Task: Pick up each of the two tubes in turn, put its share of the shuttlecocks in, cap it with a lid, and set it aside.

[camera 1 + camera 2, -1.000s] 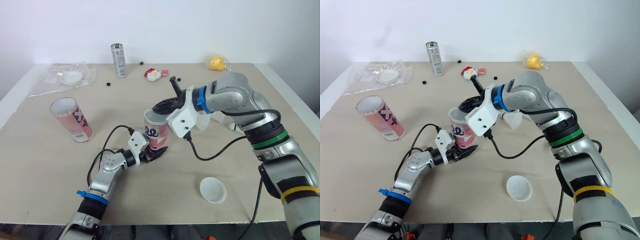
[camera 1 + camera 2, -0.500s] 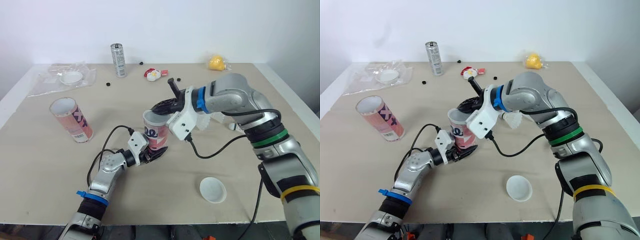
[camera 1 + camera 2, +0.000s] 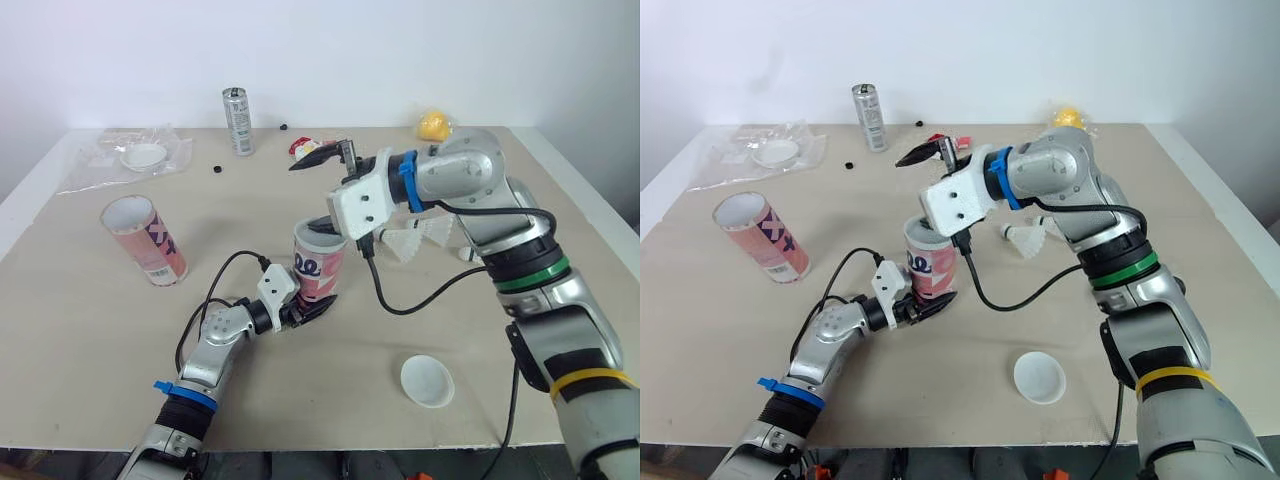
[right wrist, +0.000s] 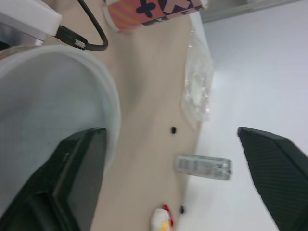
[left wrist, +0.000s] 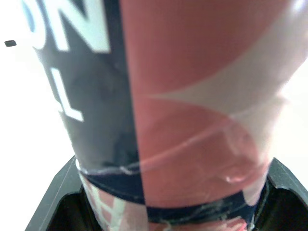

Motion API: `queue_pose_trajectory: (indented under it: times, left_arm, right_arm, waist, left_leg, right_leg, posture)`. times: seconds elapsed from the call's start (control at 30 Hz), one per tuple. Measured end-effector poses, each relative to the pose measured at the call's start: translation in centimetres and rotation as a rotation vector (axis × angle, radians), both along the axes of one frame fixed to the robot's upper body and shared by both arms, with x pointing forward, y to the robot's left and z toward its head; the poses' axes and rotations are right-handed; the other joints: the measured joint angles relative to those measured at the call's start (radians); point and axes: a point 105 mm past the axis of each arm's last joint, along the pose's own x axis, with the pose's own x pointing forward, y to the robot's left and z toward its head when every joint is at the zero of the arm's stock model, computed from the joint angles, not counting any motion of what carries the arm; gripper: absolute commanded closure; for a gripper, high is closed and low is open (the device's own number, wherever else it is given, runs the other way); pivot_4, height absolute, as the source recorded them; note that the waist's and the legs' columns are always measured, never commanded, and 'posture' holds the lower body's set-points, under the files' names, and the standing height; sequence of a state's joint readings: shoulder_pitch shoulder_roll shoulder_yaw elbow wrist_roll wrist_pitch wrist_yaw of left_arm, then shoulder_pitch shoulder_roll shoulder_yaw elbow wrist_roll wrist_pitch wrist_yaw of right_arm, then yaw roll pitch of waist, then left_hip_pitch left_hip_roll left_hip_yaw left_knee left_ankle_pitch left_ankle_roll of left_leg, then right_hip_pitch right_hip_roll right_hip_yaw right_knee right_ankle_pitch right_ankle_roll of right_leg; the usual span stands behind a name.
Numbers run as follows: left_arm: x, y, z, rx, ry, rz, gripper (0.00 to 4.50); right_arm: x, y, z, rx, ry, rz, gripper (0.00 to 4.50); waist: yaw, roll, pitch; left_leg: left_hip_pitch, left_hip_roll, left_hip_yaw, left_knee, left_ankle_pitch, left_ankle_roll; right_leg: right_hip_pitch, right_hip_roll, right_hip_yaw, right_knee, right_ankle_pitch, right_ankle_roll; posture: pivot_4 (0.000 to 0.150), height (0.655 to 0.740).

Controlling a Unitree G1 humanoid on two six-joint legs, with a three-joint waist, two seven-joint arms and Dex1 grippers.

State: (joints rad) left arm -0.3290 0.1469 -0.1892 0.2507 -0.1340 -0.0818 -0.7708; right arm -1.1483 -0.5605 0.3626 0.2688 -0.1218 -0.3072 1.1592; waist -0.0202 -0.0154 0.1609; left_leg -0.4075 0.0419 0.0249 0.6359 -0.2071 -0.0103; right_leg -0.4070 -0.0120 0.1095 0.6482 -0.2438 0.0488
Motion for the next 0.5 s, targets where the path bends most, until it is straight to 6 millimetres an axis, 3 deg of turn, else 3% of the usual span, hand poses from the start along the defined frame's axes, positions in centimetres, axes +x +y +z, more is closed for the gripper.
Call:
queue_pose_trajectory:
  times: [0.13, 0.23, 0.27, 0.37, 0.5]
  left_arm:
    - [-0.1, 0.0, 0.0, -0.002, -0.001, -0.003, 1.57]
    - [-0.1, -0.1, 0.0, -0.003, -0.001, -0.003, 1.57]
    - [-0.1, -0.1, 0.0, -0.003, -0.001, -0.003, 1.57]
    - [-0.1, -0.2, 0.0, -0.006, -0.001, -0.006, 1.57]
    - [-0.2, -0.2, 0.0, -0.006, 0.0, -0.006, 1.57]
  right_arm:
    - [-0.4, -0.2, 2.6, 0.095, 0.056, 0.012, 2.9]
    - [-1.1, -0.2, 2.9, 0.1, 0.122, 0.04, 4.25]
    - [-1.3, -0.2, 2.6, 0.088, 0.155, 0.045, 4.45]
    - [-2.4, -0.6, 1.2, 0.014, 0.258, 0.058, 4.45]
    - [-3.4, -1.0, -2.3, -0.092, 0.362, 0.057, 4.45]
  waist:
    - [0.0, 0.0, 0.0]
    - [0.0, 0.0, 0.0]
    - [0.0, 0.0, 0.0]
    - [0.0, 0.0, 0.0]
    - [0.0, 0.0, 0.0]
  left_leg:
    - [0.0, -0.001, -0.001, -0.001, 0.0, 0.0]
    - [0.0, -0.003, -0.001, -0.001, -0.001, 0.001]
    - [-0.001, -0.003, -0.001, -0.001, -0.001, 0.001]
    - [-0.001, -0.005, -0.002, -0.001, -0.001, 0.001]
    - [-0.001, -0.007, -0.003, -0.001, -0.001, 0.001]
  right_leg:
    - [0.0, -0.001, 0.0, 0.0, 0.0, -0.001]
    - [0.0, -0.001, 0.0, 0.0, 0.0, -0.001]
    - [0.0, -0.002, 0.0, 0.0, 0.0, -0.001]
    - [0.0, -0.003, 0.0, 0.0, -0.001, 0.0]
    - [0.001, -0.005, -0.001, 0.0, -0.005, 0.007]
  posture:
    - [0.15, 0.74]
    - [0.15, 0.74]
    - [0.15, 0.74]
    - [0.15, 0.74]
    - [0.15, 0.74]
